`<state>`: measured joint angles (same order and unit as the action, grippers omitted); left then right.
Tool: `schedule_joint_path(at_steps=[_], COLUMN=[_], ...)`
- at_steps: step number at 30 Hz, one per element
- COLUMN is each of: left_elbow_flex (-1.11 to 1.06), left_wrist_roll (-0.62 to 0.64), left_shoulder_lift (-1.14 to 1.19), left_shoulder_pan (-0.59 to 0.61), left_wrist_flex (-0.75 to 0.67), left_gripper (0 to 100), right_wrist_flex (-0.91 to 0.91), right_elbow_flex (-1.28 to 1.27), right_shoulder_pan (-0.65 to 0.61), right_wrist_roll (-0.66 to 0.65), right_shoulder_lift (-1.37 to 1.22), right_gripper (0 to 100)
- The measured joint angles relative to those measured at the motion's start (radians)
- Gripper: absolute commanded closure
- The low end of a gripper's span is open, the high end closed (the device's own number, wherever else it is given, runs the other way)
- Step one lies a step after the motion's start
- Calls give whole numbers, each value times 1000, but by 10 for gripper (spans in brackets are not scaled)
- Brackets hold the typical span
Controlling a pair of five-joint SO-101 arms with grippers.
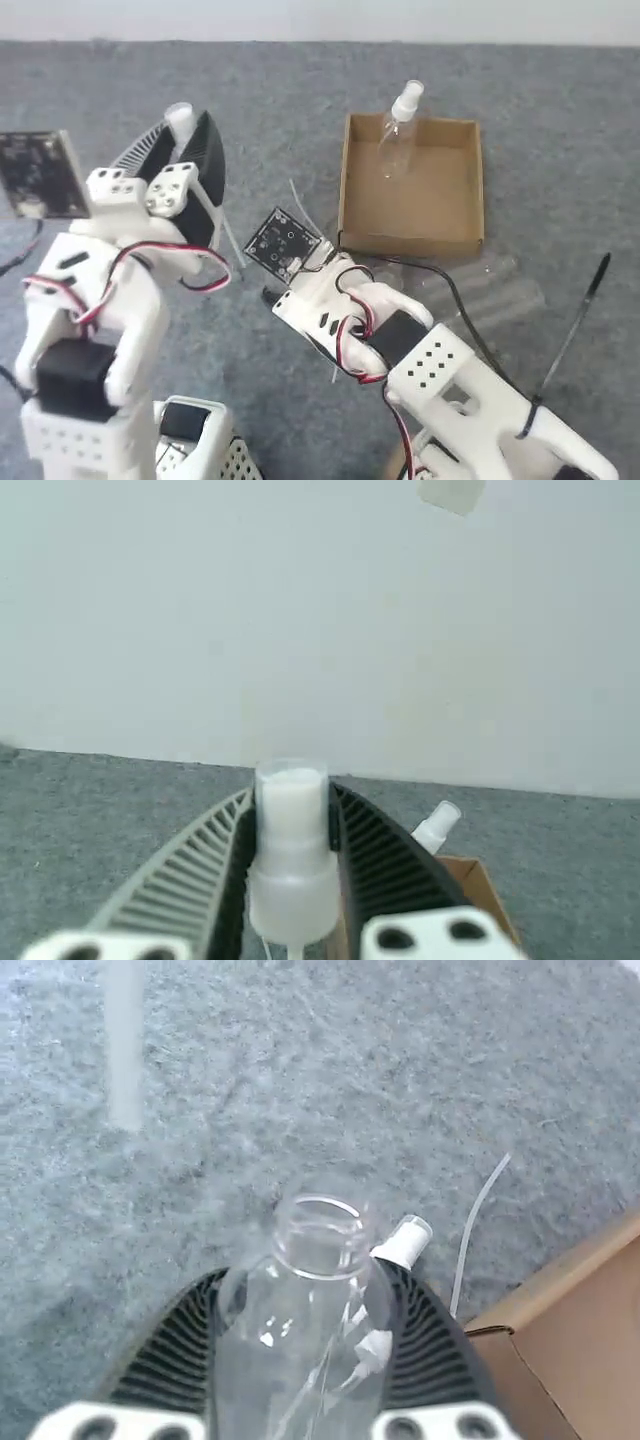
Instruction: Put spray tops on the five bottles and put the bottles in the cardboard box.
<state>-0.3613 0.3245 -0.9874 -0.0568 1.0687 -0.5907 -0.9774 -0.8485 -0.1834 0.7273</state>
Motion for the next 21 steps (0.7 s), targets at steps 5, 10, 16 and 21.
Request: schedule_joint_path(at_steps=[5,10,16,21], left_elbow_flex=[-98,-175,-226,-293], left_wrist_roll=[35,72,89,95], left_shoulder_lift=[2,2,2,2], left_shoulder_pan=[72,89,86,43], left_wrist_flex=[-118,-195,-212,-212], left_gripper=[990,990,990,990], right_wrist_flex=[8,69,209,222], right_elbow_flex=[0,-40,-138,-138], right_shoulder_pan=[-5,-9,-9,-9], right_wrist_roll=[0,0,0,0], right_shoulder_lift=[0,9,11,11], right_gripper=[991,992,992,992])
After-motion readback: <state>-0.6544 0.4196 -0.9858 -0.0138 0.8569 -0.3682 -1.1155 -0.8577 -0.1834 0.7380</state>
